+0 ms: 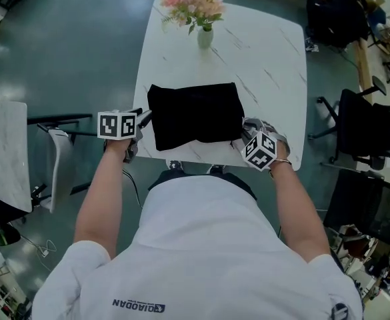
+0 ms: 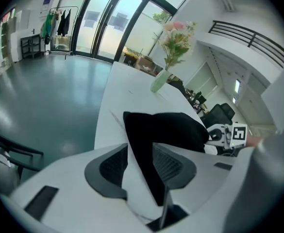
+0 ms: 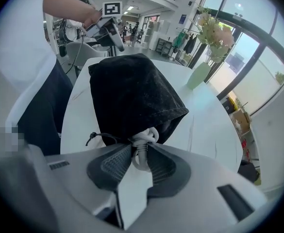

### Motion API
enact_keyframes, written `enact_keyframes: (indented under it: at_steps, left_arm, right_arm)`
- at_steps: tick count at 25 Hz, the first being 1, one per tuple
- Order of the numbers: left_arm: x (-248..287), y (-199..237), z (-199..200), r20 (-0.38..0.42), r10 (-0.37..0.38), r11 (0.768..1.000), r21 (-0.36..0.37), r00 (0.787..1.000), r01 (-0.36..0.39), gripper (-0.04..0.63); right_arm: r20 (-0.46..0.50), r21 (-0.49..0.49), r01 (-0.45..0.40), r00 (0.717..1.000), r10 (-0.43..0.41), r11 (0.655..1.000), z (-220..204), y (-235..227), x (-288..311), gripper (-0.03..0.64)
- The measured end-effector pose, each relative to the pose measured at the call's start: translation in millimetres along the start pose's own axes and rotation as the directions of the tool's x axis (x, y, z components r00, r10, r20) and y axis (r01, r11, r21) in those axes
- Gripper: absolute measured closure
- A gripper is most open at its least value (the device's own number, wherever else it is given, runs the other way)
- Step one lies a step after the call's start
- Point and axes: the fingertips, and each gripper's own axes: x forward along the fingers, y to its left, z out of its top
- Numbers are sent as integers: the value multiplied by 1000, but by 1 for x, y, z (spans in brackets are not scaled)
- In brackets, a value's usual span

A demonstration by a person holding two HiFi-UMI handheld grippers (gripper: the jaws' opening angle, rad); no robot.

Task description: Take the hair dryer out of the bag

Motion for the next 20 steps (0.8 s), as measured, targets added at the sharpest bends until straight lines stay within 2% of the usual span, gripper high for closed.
enact_keyframes:
  at_steps: [4,9,13,18,20]
  left_arm:
    - [-5,-18,-56,-117,-22,999,39,993,27,436]
    - [0,-51,-104,-243,-61,992,93,968,86,427]
    - [12,-55,-116,-266,-23,989,132,964,60,423]
    - [23,-49,-121,-283,63,981,194,957,-7,429]
    - [22,-46,-120,-281,95,973,228,955,-30,461]
  right_arm:
    - [15,15,5,1000,-5,1000,0,2,2,503]
    - [18,43,3,1000,-3,999,-3,0,1,503]
    - [18,43,3,1000,-4,999,-1,1,2,502]
    - [11,36,-2,1000,2,999,0,2,2,502]
    - [10,36,0,1000,-1,999,0,2,3,502]
